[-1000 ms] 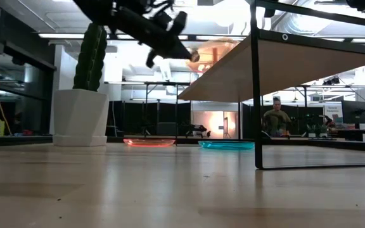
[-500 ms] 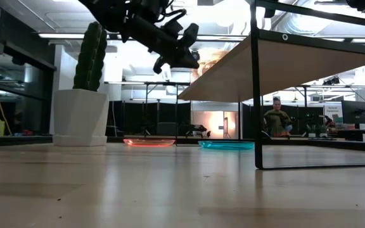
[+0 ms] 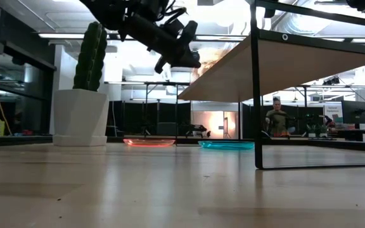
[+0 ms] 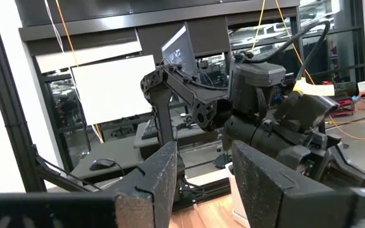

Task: Place and stack plates onto a shelf
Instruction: Stack the bottom orange plate on top of the orange plate on the shelf

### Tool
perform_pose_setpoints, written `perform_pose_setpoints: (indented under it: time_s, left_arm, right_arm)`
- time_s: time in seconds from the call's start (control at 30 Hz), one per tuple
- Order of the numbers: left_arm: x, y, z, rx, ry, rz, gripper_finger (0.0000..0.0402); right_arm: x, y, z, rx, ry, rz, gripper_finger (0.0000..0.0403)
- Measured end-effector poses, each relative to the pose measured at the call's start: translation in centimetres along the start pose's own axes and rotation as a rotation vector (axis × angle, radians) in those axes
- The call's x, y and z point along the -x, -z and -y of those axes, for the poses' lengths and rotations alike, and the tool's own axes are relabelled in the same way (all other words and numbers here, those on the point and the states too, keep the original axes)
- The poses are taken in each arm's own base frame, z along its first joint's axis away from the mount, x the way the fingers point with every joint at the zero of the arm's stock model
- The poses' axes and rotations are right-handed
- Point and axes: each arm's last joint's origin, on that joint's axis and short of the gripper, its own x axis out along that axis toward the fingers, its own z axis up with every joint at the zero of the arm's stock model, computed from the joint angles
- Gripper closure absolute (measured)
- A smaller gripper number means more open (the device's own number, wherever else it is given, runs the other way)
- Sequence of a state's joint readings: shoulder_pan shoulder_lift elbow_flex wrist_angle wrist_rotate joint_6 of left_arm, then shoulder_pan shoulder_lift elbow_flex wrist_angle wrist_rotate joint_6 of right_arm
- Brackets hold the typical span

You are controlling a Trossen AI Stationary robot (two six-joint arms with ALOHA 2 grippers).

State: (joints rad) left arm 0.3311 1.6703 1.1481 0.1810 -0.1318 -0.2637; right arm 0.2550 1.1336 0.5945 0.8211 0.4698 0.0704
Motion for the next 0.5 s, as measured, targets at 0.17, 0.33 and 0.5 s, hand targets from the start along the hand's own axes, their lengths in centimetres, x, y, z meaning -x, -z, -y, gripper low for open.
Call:
perform_pose_setpoints:
  time_s: [0.17,0.33,0.5]
  left_arm:
    - [0.00,0.42,-0.18,-0.019,-0.014,-0.044,0.0395]
    - [0.00,0.40,-0.18,-0.047,-0.013,-0.043,0.0386]
    - [0.00,0.40,-0.18,-0.065,-0.012,-0.043,0.0368]
  right_arm:
    - [0.00,0.00,0.00,0.000,0.000,0.000,0.0263]
    - [0.00,0.00,0.00,0.000,0.000,0.000,0.0263]
    - [0.00,0.00,0.00,0.000,0.000,0.000,0.0263]
